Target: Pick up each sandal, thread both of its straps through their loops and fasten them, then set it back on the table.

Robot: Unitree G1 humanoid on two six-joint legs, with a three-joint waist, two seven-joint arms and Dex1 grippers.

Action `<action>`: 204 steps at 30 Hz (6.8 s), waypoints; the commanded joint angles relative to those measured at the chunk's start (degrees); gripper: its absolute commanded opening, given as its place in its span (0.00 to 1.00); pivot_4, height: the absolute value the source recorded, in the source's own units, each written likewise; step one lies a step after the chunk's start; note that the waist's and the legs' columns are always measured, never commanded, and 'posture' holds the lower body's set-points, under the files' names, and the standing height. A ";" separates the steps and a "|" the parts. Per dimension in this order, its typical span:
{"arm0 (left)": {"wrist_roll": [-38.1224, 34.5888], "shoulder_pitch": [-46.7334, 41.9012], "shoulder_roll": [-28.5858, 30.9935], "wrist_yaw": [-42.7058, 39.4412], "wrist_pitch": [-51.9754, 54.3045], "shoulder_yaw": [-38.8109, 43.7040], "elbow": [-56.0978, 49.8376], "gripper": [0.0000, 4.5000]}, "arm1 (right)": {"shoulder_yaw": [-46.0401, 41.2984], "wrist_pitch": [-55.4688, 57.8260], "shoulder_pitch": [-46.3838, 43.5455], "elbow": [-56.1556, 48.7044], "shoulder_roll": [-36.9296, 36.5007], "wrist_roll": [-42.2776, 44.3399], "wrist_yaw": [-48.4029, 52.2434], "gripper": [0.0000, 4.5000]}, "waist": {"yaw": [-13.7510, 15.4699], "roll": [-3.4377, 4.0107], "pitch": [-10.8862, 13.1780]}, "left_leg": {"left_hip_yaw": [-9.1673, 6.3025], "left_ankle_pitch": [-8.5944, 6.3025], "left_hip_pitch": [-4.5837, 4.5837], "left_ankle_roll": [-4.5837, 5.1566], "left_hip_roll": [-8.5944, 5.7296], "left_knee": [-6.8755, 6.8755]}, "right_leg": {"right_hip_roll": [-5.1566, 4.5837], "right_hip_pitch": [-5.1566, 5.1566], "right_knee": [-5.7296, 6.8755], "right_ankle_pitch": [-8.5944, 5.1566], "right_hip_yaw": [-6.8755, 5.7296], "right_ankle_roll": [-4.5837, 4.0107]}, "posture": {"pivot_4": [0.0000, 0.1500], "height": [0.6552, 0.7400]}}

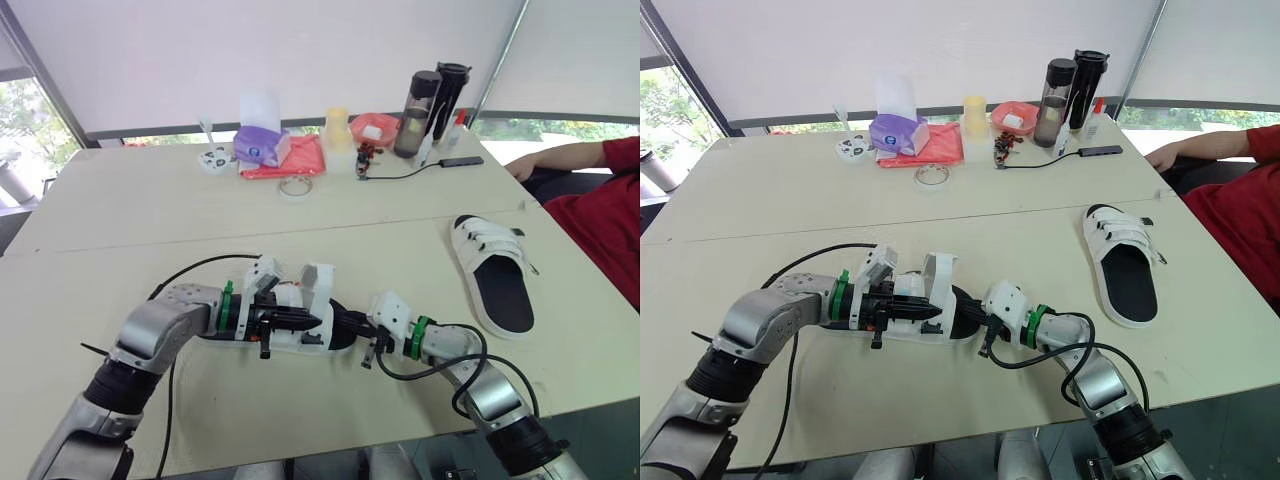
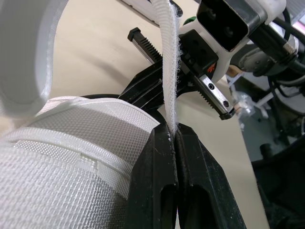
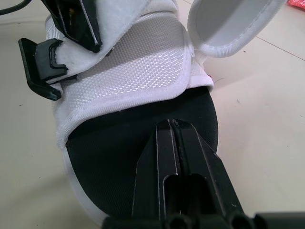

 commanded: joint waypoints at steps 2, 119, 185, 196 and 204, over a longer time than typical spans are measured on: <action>-1.44 3.17 2.42 -4.67 -0.59 0.63 -2.83 0.00 | 0.85 2.61 1.38 5.84 -0.55 -3.20 -1.36 0.00 | -0.15 0.01 -0.01 | 0.01 0.00 -0.01 0.00 0.01 -0.05 | 0.00 0.01 0.00 0.00 0.00 -0.01 | 1.00 1.00; 8.50 1.84 2.37 -3.61 -15.20 -0.61 -3.09 0.01 | 0.83 1.81 0.91 8.90 0.91 -3.41 -1.86 0.00 | 0.00 0.02 -0.04 | 0.01 0.00 -0.02 -0.01 0.05 -0.23 | 0.04 -0.10 -0.06 0.00 0.02 -0.10 | 1.00 1.00; 11.77 -4.83 4.00 -18.03 -23.27 -1.65 2.51 0.63 | 1.65 1.88 1.75 9.27 1.17 -3.35 -2.40 0.00 | 0.00 -0.01 -0.08 | 0.01 0.11 0.08 0.18 0.03 -0.22 | 0.20 0.01 0.05 0.01 -0.06 -0.08 | 1.00 1.00; -10.47 1.96 11.14 -9.81 5.80 15.05 -11.24 0.99 | 1.59 1.79 2.84 8.79 0.79 -3.25 -2.32 0.00 | -0.26 -0.01 -0.06 | -0.02 0.11 0.08 0.18 0.03 -0.23 | 0.18 0.00 0.08 -0.01 -0.06 -0.05 | 1.00 1.00; -18.36 18.70 15.64 -3.89 12.28 21.24 -24.70 0.99 | 2.34 0.98 2.14 10.42 1.12 -3.34 -1.11 0.00 | 0.06 -0.11 -0.12 | -0.06 0.00 0.10 0.00 0.04 -0.21 | 0.03 -0.10 0.01 -0.03 0.03 -0.07 | 1.00 1.00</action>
